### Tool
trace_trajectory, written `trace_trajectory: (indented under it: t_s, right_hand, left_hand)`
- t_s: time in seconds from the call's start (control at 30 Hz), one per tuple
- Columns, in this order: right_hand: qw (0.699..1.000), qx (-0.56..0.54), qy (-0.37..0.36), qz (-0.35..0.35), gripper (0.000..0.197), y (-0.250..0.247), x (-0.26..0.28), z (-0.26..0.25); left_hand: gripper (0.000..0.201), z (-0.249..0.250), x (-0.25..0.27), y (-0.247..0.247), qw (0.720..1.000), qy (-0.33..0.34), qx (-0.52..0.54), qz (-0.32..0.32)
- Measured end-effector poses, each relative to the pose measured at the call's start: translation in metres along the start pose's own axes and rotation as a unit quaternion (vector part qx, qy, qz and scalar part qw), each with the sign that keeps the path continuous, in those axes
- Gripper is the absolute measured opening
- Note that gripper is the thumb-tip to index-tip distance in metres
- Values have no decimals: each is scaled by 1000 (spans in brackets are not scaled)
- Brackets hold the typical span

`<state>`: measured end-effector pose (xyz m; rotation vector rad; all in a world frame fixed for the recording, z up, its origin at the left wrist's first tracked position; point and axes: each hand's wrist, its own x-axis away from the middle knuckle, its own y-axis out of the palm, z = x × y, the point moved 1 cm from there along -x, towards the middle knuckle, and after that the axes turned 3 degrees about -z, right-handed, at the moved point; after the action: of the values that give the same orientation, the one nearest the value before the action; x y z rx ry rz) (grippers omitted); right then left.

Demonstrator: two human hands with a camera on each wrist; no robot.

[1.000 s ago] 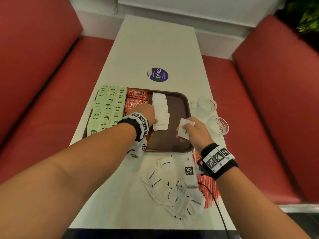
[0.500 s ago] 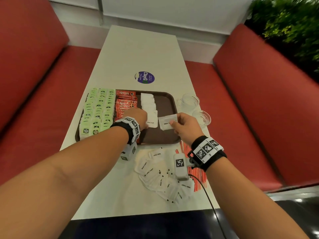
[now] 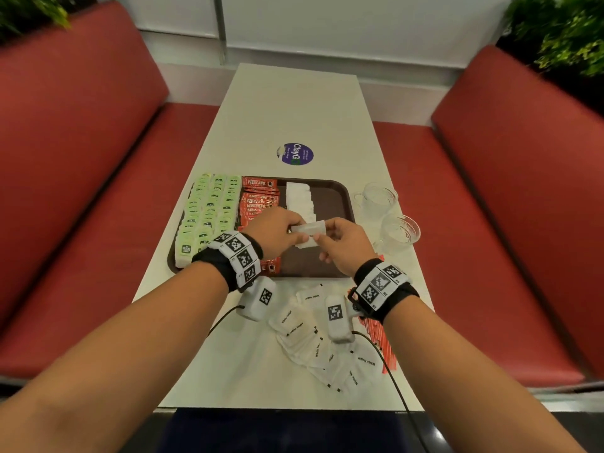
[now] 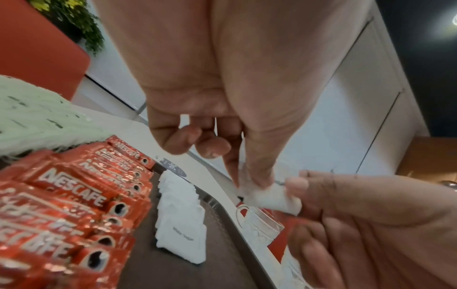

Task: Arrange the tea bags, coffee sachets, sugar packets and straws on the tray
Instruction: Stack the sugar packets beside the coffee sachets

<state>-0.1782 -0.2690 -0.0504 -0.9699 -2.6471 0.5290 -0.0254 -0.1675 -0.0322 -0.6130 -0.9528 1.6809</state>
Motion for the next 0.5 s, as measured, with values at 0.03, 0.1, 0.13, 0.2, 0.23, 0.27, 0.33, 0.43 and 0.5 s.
trace_trajectory:
  t_s: [0.03, 0.1, 0.13, 0.2, 0.23, 0.27, 0.33, 0.43, 0.5]
  right_hand:
    - [1000, 27, 2, -11, 18, 1, -1, 4]
    - [990, 124, -9, -67, 24, 1, -1, 13]
    - [976, 185, -17, -114, 23, 2, 1, 17]
    - [933, 296, -29, -201, 22, 5, 5, 24]
    - [916, 330, -29, -227, 24, 6, 7, 28]
    - [905, 349, -27, -241, 28, 7, 8, 31]
    - [891, 375, -26, -255, 36, 8, 8, 35]
    - [861, 425, -39, -276, 42, 9, 8, 34]
    - [849, 445, -43, -283, 43, 9, 8, 32]
  left_hand:
    - [15, -5, 0, 1, 1000, -16, -4, 6]
    - [12, -16, -2, 2, 999, -49, -14, 14]
    - [12, -22, -2, 3, 998, -64, -20, 16]
    - [11, -32, -5, 5, 996, -88, -30, 13]
    - [12, -34, -7, 6, 995, -96, -33, 10]
    - [14, -37, -9, 6, 994, -104, -32, 7]
    - [17, -40, -16, 8, 992, -124, -28, -6]
    - [22, -39, -30, 12, 988, -142, -48, -27]
    - [24, -37, -41, 14, 986, -147, -65, -37]
